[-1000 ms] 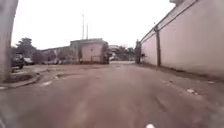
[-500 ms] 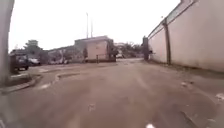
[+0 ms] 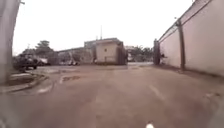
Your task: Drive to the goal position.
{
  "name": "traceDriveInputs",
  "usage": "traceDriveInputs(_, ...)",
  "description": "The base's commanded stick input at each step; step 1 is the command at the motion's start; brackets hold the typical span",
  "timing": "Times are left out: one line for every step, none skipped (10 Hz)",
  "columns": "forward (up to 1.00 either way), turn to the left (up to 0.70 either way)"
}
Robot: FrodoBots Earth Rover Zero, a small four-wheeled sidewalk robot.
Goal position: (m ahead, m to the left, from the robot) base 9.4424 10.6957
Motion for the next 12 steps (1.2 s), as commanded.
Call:
traceDriveInputs(1.0,0.12)
traceDriveInputs(1.0,0.12)
traceDriveInputs(1.0,0.12)
traceDriveInputs(1.0,0.19)
traceDriveInputs(1.0,0.41)
traceDriveInputs(1.0,0.4)
traceDriveInputs(1.0,0.16)
traceDriveInputs(1.0,0.12)
traceDriveInputs(1.0,0.12)
traceDriveInputs(1.0,0.12)
traceDriveInputs(1.0,0.12)
traceDriveInputs(1.0,0.12)
